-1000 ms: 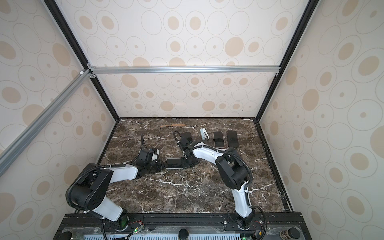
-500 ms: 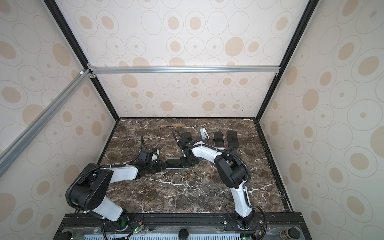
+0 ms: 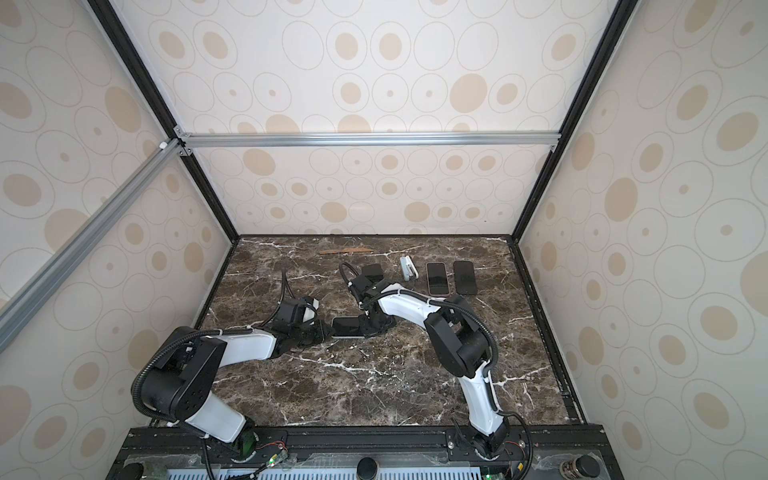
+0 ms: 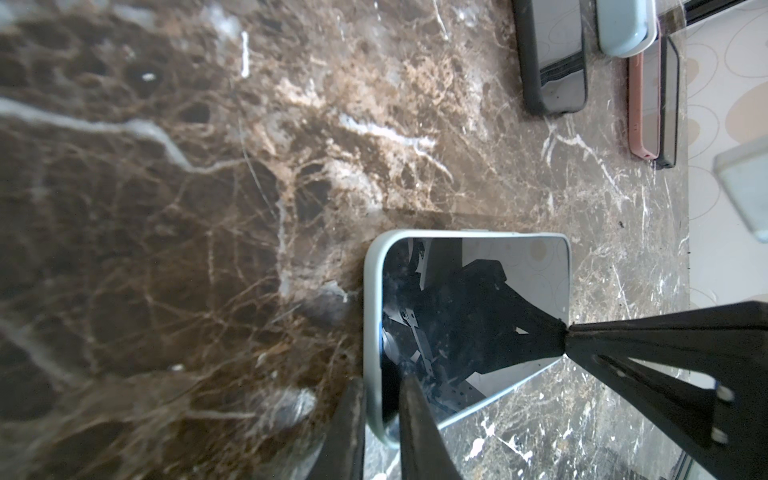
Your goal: Put the phone into the phone case
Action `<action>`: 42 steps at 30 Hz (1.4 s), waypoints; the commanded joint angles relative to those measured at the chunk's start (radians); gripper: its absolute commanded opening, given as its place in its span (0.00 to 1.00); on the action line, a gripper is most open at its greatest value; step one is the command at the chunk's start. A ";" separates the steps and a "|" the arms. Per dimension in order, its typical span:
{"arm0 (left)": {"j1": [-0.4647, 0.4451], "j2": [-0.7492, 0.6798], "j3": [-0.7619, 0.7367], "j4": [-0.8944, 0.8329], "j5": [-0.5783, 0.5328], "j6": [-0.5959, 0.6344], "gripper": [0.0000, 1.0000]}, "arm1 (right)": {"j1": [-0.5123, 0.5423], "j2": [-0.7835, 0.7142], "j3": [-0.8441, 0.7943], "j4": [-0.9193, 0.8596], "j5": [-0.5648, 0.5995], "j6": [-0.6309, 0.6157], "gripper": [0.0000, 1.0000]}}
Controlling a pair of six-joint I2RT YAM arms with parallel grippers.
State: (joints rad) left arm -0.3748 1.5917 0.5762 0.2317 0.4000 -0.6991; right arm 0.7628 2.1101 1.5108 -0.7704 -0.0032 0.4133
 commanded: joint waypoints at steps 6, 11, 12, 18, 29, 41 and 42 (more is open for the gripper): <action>0.007 -0.043 0.065 -0.199 -0.065 0.040 0.18 | 0.038 0.250 -0.253 0.176 0.000 -0.006 0.06; 0.045 -0.126 0.173 -0.294 -0.131 0.056 0.23 | 0.039 -0.001 -0.229 0.086 0.010 -0.019 0.11; 0.054 -0.141 0.193 -0.310 -0.139 0.058 0.24 | 0.039 -0.040 -0.211 0.062 0.014 -0.033 0.12; 0.076 -0.208 0.287 -0.402 -0.182 0.063 0.25 | 0.039 -0.173 -0.032 -0.029 -0.001 -0.234 0.34; 0.091 -0.368 0.252 -0.482 -0.266 0.053 0.27 | 0.037 -0.001 0.195 -0.084 -0.043 -0.741 1.00; 0.094 -0.499 0.172 -0.511 -0.296 0.001 0.27 | 0.007 0.194 0.333 -0.145 -0.120 -0.851 1.00; 0.094 -0.500 0.175 -0.516 -0.298 0.003 0.28 | 0.007 0.210 0.346 -0.155 -0.106 -0.851 1.00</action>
State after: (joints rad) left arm -0.2867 1.1084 0.7452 -0.2520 0.1272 -0.6876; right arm 0.7708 2.2646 1.8347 -0.8631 -0.1043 -0.3870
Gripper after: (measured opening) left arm 0.274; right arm 0.997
